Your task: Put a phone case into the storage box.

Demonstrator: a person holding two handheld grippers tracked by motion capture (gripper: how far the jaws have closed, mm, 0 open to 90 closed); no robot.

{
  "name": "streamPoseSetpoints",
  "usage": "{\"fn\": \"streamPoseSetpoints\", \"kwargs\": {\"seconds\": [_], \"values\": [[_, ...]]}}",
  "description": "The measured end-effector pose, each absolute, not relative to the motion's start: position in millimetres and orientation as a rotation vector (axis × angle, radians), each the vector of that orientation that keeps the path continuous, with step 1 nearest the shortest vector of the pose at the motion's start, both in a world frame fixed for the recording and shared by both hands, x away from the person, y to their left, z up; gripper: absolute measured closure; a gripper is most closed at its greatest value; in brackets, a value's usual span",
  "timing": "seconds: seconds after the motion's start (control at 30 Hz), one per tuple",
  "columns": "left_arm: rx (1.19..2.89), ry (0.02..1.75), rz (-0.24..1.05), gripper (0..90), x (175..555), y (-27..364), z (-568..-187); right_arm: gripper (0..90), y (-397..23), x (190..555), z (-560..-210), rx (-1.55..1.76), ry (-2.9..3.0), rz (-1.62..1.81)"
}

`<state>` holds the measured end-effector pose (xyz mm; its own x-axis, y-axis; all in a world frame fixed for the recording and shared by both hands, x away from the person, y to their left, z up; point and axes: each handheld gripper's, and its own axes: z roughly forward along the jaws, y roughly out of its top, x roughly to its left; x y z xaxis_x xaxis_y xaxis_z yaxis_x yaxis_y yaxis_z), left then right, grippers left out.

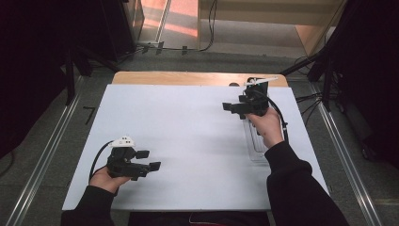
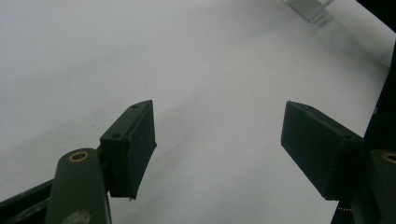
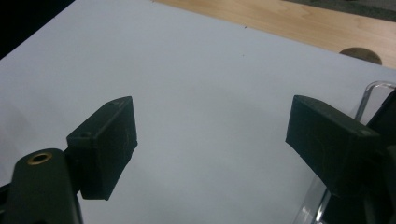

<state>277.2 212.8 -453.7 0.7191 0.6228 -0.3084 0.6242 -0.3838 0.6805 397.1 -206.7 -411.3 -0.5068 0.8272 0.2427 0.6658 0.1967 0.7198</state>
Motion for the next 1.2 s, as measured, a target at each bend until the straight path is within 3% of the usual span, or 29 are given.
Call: {"fn": "streamPoseSetpoints", "kwargs": {"seconds": [0.33, 1.2], "values": [[2.087, 0.931, -0.015, 26.5, 277, 213, -452, 27.7, -198, 370, -415, 1.406, 2.397, 1.224], [2.098, 0.876, -0.048, 26.5, 269, 208, -449, 27.0, -202, 303, -434, 1.195, 2.604, 1.252]]}}
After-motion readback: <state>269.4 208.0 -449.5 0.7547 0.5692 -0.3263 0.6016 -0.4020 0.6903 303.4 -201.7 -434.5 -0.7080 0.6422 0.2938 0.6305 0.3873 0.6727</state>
